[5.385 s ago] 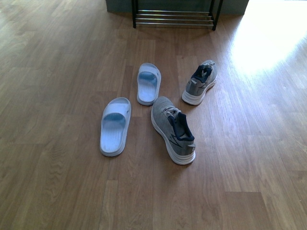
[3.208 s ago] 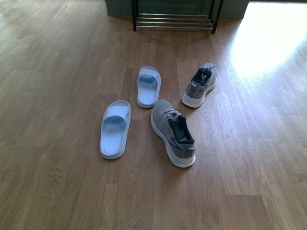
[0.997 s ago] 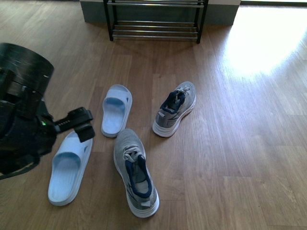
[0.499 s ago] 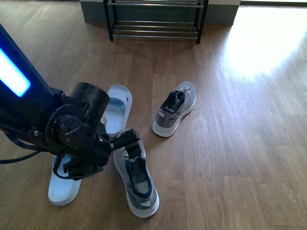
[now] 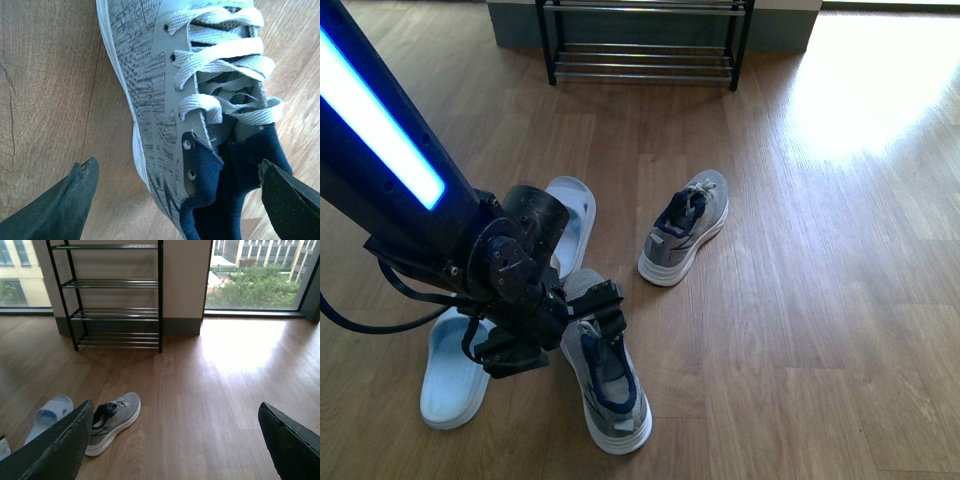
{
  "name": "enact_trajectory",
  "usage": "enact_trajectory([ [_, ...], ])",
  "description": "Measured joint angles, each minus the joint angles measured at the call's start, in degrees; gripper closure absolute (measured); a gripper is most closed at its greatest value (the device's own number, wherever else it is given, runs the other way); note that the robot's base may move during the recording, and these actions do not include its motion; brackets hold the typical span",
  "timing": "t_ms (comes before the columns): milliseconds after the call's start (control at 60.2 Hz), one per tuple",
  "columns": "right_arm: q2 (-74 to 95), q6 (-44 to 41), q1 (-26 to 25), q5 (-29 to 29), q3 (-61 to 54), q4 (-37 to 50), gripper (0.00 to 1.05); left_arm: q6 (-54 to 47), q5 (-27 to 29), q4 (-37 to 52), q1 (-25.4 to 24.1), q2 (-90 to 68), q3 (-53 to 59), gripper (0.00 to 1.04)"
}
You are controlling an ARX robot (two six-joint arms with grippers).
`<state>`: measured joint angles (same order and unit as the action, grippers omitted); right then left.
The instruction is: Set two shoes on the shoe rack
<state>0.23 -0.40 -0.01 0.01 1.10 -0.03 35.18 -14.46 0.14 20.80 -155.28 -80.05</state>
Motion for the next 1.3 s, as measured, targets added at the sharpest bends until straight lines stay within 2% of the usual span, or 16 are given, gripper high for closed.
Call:
enact_trajectory([
  [116,0.0,0.0,0.0,0.0,0.0,0.0,0.09,-1.6,-0.2,-4.3,0.1,-4.0,-4.9,0.09],
  [249,0.0,0.0,0.0,0.0,0.0,0.0,0.09,-3.7,0.7,-5.3,0.7,-6.9,-7.9,0.10],
  [482,0.0,0.0,0.0,0.0,0.0,0.0,0.09,-4.3,2.0,-4.7,1.1,-7.7,-9.0,0.63],
  [665,0.0,0.0,0.0,0.0,0.0,0.0,0.09,-4.3,2.9,-4.7,0.9,-8.0,-9.0,0.89],
  [731,0.0,0.0,0.0,0.0,0.0,0.0,0.09,-4.3,5.2,-4.6,0.8,-7.8,-8.6,1.04],
  [1014,0.0,0.0,0.0,0.0,0.0,0.0,0.09,-9.1,20.1,0.5,-2.0,6.4,6.3,1.03],
  [1180,0.0,0.0,0.0,0.0,0.0,0.0,0.09,-12.8,29.2,4.2,-4.3,24.5,18.5,1.03],
  [1296,0.0,0.0,0.0,0.0,0.0,0.0,0.09,-15.4,36.2,4.9,-4.1,40.8,28.7,1.03],
])
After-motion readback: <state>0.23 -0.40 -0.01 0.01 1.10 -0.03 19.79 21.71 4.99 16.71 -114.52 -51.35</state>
